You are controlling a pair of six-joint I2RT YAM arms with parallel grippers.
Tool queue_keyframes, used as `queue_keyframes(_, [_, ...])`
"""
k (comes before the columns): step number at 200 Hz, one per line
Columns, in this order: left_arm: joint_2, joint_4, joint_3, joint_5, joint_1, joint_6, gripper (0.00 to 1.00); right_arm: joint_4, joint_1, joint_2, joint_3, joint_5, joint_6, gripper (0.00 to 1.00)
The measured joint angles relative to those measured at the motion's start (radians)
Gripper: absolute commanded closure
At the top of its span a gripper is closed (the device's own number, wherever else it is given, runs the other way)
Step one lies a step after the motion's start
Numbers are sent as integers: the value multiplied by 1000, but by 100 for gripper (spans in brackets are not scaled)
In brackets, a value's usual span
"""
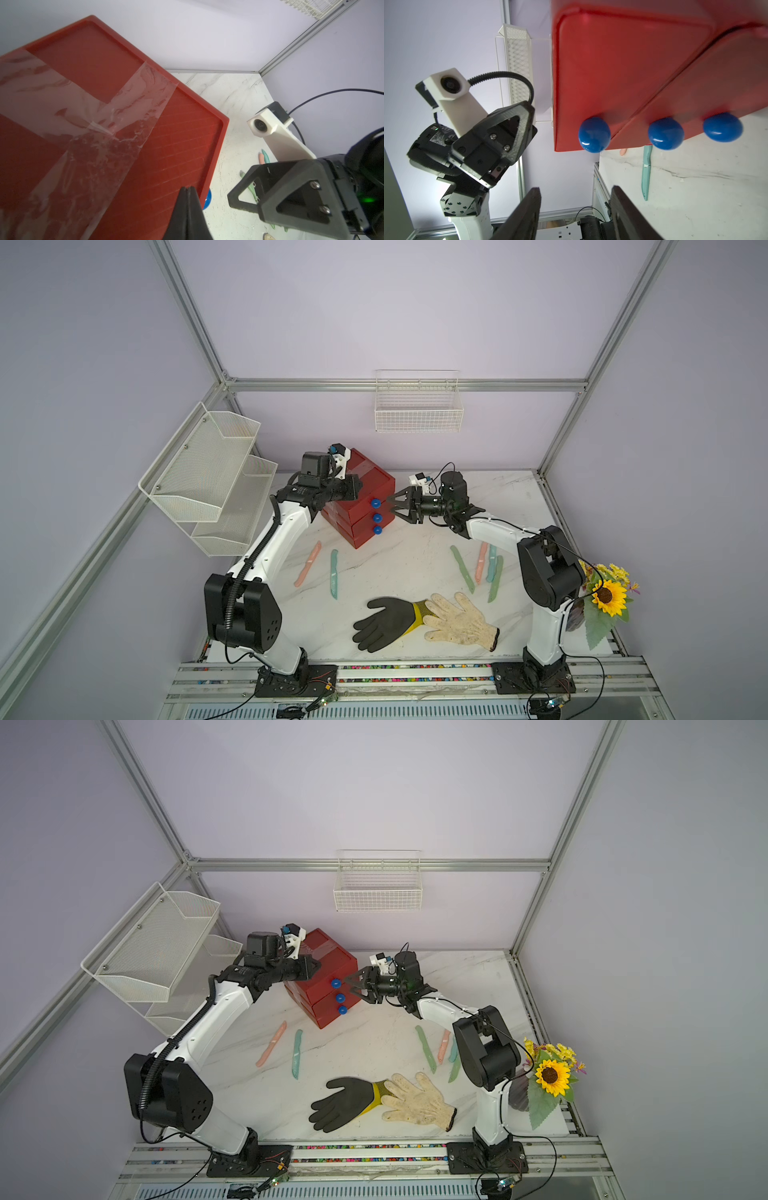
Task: Place the fruit knives into the drawer by color
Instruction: Open the drawer in the storage box.
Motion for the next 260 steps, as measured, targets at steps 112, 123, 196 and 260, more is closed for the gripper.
queue_keyframes(112, [41, 111, -56, 36, 32, -21, 100, 120, 34, 146, 84, 14, 85, 49])
queue_keyframes(123, [41, 114, -59, 41, 33, -24, 100, 134, 34, 164, 97, 16, 95, 51])
queue_keyframes(196, [43, 135, -66, 56, 54, -28, 100, 148, 45, 245, 195, 10, 148, 77])
queue_keyframes(260, [113, 135, 6, 69, 93, -50, 100, 144, 47, 263, 219, -3, 153, 85])
